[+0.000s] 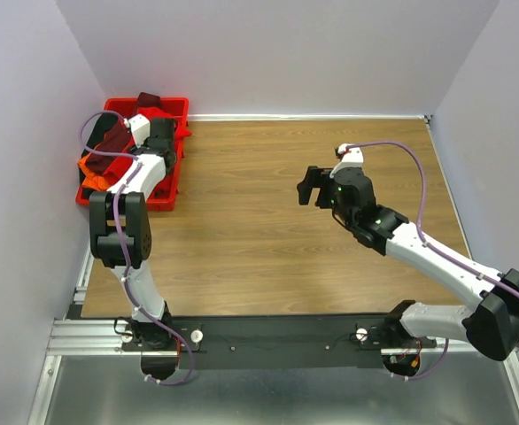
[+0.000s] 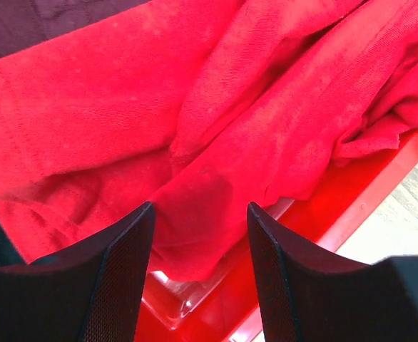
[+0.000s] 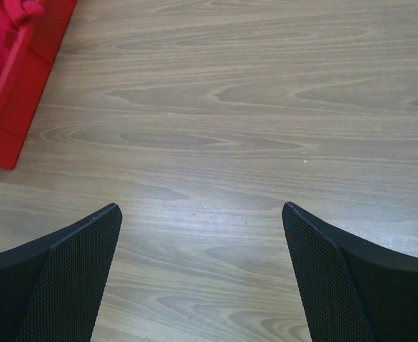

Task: Fold and stack the t-shirts
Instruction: Grab the tshirt from the pile, then move the tshirt to the center of the board, then flatten the tshirt out

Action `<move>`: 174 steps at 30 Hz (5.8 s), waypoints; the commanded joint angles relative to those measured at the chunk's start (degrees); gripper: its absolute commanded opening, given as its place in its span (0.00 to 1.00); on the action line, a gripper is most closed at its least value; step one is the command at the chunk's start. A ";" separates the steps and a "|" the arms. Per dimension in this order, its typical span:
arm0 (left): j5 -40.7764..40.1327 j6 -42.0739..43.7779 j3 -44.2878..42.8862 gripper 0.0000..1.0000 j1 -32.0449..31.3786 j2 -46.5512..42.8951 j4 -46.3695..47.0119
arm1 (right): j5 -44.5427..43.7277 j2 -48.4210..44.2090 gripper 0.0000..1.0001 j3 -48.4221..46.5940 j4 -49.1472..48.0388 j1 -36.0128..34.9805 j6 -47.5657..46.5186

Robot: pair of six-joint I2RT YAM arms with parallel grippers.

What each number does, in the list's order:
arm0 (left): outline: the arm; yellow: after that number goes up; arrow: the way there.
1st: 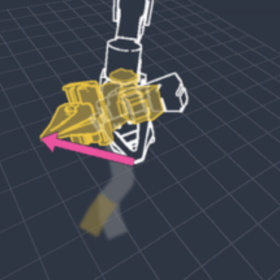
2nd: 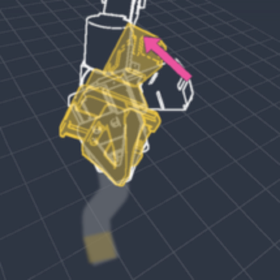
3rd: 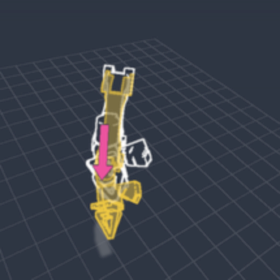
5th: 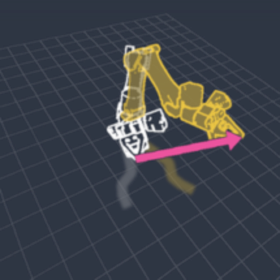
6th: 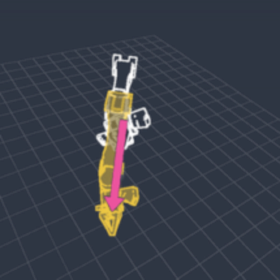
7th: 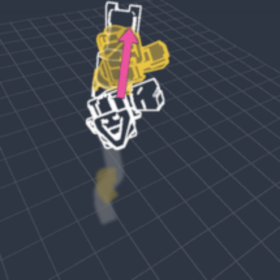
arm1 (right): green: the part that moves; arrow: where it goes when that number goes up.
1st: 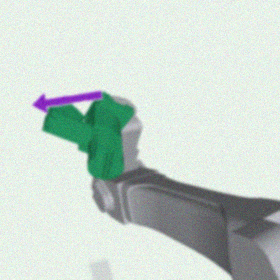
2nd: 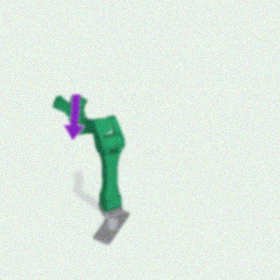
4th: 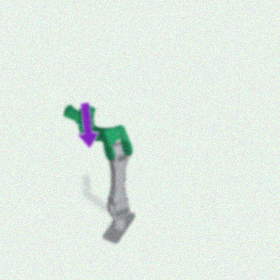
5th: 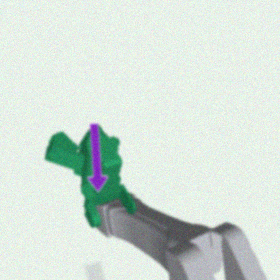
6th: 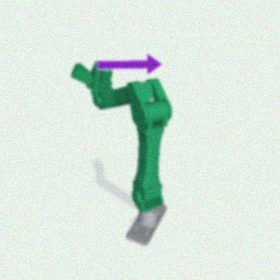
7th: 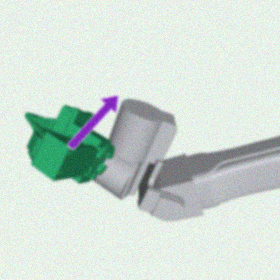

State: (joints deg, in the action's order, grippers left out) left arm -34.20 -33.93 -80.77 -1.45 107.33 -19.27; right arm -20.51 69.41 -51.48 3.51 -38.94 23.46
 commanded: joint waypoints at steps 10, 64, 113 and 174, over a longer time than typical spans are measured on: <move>-2.37 -1.84 2.11 0.65 0.93 -1.69 0.72 | 1.97 1.87 1.00 -1.69 2.20 0.09 -0.79; 5.80 16.01 -27.77 0.00 -39.49 -19.72 0.19 | -1.81 -3.65 1.00 -5.03 3.17 0.00 -0.88; 15.23 -4.19 -9.66 0.43 -31.86 -7.96 4.58 | -13.95 11.09 1.00 -4.85 9.68 5.18 3.78; 11.43 -10.19 29.71 0.00 -27.81 -20.31 21.02 | -5.33 21.02 0.97 7.02 3.53 24.70 16.18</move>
State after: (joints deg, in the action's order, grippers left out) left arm -24.84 -44.99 -52.97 -29.36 90.21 0.84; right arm -27.16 87.20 -42.06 10.66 -14.52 37.50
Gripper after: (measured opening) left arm 0.008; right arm 0.971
